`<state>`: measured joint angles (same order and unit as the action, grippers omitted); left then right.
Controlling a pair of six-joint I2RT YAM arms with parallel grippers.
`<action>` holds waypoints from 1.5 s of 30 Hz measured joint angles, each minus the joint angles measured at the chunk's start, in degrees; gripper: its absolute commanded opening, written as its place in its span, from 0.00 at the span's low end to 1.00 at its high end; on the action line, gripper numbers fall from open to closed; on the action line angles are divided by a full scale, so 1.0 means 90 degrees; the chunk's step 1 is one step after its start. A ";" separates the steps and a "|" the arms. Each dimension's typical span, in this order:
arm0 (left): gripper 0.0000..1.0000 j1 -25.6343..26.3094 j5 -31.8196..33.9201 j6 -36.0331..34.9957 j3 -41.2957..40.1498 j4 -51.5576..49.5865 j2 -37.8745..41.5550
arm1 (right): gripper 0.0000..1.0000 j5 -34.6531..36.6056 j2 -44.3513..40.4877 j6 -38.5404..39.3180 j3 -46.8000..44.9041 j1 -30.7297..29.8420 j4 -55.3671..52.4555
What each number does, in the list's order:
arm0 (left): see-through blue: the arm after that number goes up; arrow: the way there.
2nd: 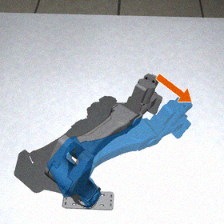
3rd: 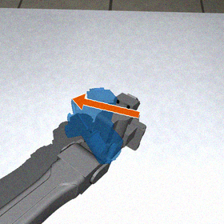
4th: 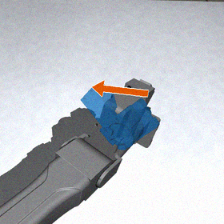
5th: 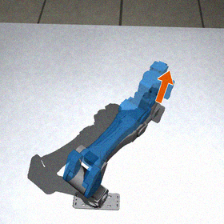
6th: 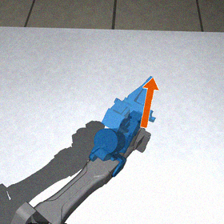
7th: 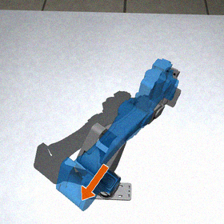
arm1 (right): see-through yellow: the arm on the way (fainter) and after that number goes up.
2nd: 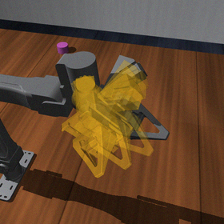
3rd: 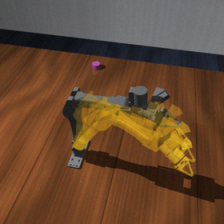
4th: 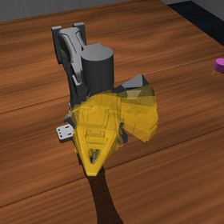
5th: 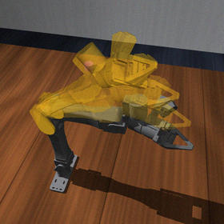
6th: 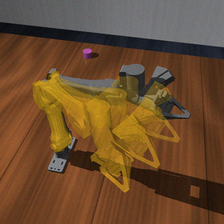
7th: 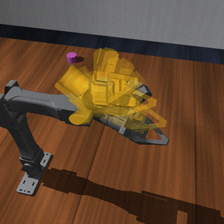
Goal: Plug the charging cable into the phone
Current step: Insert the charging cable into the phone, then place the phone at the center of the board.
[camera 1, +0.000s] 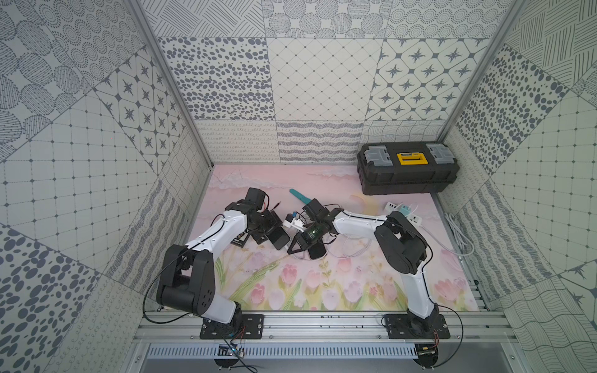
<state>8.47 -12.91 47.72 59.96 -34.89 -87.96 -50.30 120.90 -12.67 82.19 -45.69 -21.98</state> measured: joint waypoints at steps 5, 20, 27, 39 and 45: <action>0.00 0.0000 -0.0039 -0.0027 0.0087 -0.0126 -0.0012 | 0.26 -0.0036 0.0000 0.0010 0.0000 0.0017 0.0223; 0.00 0.0019 -0.0165 -0.0063 0.0270 -0.0967 -0.0204 | 0.63 0.0126 -0.0746 0.0063 -0.0413 0.0321 0.1008; 0.00 -0.0002 0.0243 -0.0063 0.0189 -0.1110 -0.0651 | 0.79 0.0316 -0.1316 0.0012 -0.0986 0.0546 0.1064; 0.16 -0.0022 0.0750 -0.0056 0.0134 -0.1287 -0.1226 | 0.86 0.1372 -0.1814 -0.0216 -0.1457 0.0763 0.1132; 0.61 -0.0022 0.0809 -0.0058 0.0134 -0.1311 -0.1421 | 0.97 0.1627 -0.1897 -0.0240 -0.1537 0.0763 0.1137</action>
<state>8.27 -5.63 47.20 61.17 -46.70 -100.75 -35.66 103.83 -14.83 68.36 -38.83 -11.75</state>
